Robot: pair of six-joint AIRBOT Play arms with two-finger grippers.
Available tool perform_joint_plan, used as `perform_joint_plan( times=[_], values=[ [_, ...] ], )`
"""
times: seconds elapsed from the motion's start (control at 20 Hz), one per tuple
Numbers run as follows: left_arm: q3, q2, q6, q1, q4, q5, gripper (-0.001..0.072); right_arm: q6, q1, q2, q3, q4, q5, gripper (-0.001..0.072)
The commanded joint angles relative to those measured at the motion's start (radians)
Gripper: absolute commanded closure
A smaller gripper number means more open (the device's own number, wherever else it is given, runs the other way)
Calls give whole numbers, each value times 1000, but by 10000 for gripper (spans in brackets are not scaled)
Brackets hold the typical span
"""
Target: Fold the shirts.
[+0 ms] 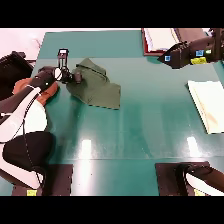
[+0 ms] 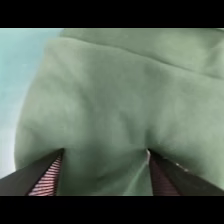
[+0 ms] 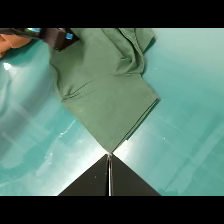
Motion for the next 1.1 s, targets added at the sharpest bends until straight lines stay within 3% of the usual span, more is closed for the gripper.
perform_joint_plan(
  times=[0.0,0.05,0.1,0.15,0.5,0.7,0.9,1.05],
  values=[
    [0,-36,-7,3,-25,43,90,1,0,0,0,2,-8,693],
    [1,-32,-7,3,-25,43,220,1,0,0,0,3,-10,693],
    [18,-32,-6,3,-25,18,521,1,0,0,0,3,-10,693],
    [44,-32,-5,3,-24,-20,671,1,0,0,0,3,-10,693],
    [570,-3,55,3,-37,-385,684,1,0,0,42,1,-68,693],
    [674,221,92,-9,-136,-328,685,0,-34,0,171,-3,-119,693],
    [640,417,269,-151,-250,-414,684,0,-113,0,277,-2,-133,693],
    [628,433,367,-314,-301,-447,684,1,-158,0,323,1,-123,693]
  ],
)
